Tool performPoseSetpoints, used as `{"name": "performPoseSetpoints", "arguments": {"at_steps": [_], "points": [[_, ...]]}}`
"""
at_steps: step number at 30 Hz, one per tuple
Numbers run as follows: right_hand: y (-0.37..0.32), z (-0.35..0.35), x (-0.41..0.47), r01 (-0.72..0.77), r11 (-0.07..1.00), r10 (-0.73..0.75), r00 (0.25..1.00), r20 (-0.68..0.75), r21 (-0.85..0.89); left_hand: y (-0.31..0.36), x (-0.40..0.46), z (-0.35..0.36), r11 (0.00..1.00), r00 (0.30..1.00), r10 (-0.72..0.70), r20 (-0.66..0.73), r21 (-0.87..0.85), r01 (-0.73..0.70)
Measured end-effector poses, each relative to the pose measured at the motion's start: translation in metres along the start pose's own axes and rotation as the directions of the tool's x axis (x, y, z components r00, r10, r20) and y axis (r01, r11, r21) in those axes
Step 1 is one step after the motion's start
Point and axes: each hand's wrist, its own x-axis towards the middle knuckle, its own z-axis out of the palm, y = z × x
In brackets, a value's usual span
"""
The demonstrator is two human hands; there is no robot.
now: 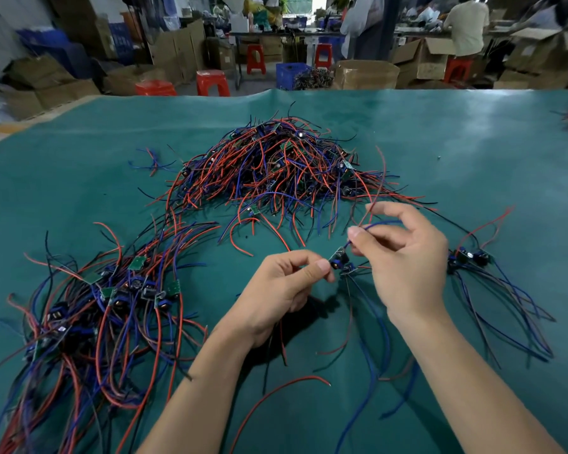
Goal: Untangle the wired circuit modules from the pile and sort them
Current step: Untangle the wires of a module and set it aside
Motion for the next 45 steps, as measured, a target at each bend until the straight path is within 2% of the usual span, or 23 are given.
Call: {"name": "performPoseSetpoints", "arguments": {"at_steps": [7, 10, 13, 14, 15, 16, 17, 18, 20, 21, 22, 26, 29, 33, 38, 40, 43, 45], "points": [[0.004, -0.028, 0.024, -0.022, 1.0, 0.023, 0.956, -0.292, 0.007, 0.0, -0.001, 0.0, 0.999, 1.0, -0.019, 0.007, 0.031, 0.019], [0.009, -0.041, 0.032, -0.026, 0.997, 0.056, 0.888, -0.456, 0.071, 0.0, -0.001, -0.001, 1.0, 1.0, -0.015, -0.02, 0.026, 0.016], [0.009, -0.044, 0.036, -0.046, 0.98, 0.151, 0.807, -0.572, 0.194, 0.0, 0.0, -0.003, 0.998, 0.994, -0.014, -0.111, -0.056, 0.008], [0.009, -0.041, 0.035, -0.078, 0.975, 0.184, 0.806, -0.563, 0.207, 0.0, 0.001, -0.004, 0.997, 0.99, -0.015, -0.14, -0.081, 0.004], [0.009, -0.036, 0.032, -0.121, 0.973, 0.207, 0.836, -0.508, 0.197, 0.0, 0.002, -0.003, 0.995, 0.988, -0.015, -0.156, -0.099, -0.001], [0.01, -0.029, 0.027, -0.166, 0.973, 0.217, 0.893, -0.395, 0.16, -0.001, 0.002, -0.003, 0.994, 0.987, -0.012, -0.162, -0.112, -0.006], [0.01, -0.02, 0.02, -0.2, 0.974, 0.219, 0.951, -0.219, 0.103, -0.001, 0.002, -0.002, 0.993, 0.987, -0.007, -0.161, -0.12, -0.013], [0.009, -0.01, 0.011, -0.217, 0.975, 0.218, 0.976, -0.006, 0.045, -0.002, 0.002, -0.002, 0.992, 0.988, -0.002, -0.153, -0.125, -0.018], [0.005, 0.007, -0.006, -0.209, 0.978, 0.196, 0.912, 0.36, -0.003, -0.002, 0.001, -0.002, 0.992, 0.992, 0.002, -0.124, -0.126, -0.018], [0.004, 0.012, -0.011, -0.188, 0.982, 0.164, 0.877, 0.452, 0.009, -0.002, 0.001, -0.002, 0.992, 0.994, 0.004, -0.105, -0.125, -0.017], [0.003, 0.014, -0.013, -0.157, 0.987, 0.128, 0.865, 0.486, 0.019, -0.002, 0.001, -0.002, 0.993, 0.996, 0.007, -0.089, -0.12, -0.018], [0.004, 0.008, -0.009, 0.001, 0.999, 0.021, 0.898, 0.44, -0.049, -0.002, 0.001, -0.002, 0.997, 0.998, -0.006, -0.065, -0.076, 0.001], [0.003, 0.004, -0.005, 0.017, 0.999, -0.002, 0.92, 0.391, -0.036, -0.002, 0.001, -0.002, 1.0, 0.999, -0.001, -0.041, -0.03, 0.0], [-0.004, -0.008, 0.009, 0.002, 0.999, -0.007, 0.993, 0.114, 0.043, 0.0, 0.0, 0.0, 1.0, 1.0, 0.0, 0.012, 0.017, -0.001], [-0.049, 0.002, 0.013, 0.09, 0.982, -0.075, 0.993, -0.093, 0.165, 0.004, -0.001, 0.001, 1.0, 1.0, -0.004, -0.003, -0.017, 0.004], [-0.08, 0.016, 0.013, 0.095, 0.959, -0.081, 0.995, -0.065, 0.267, 0.004, -0.001, 0.002, 0.999, 0.998, -0.034, -0.043, -0.024, 0.033], [-0.125, 0.053, 0.012, 0.087, 0.924, -0.145, 0.981, 0.13, 0.373, 0.004, 0.0, 0.005, 0.997, 0.992, -0.071, -0.104, -0.031, 0.068], [-0.146, 0.087, 0.011, 0.035, 0.937, -0.145, 0.944, 0.297, 0.346, 0.005, 0.0, 0.005, 0.997, 0.989, -0.071, -0.129, -0.046, 0.066]]}}
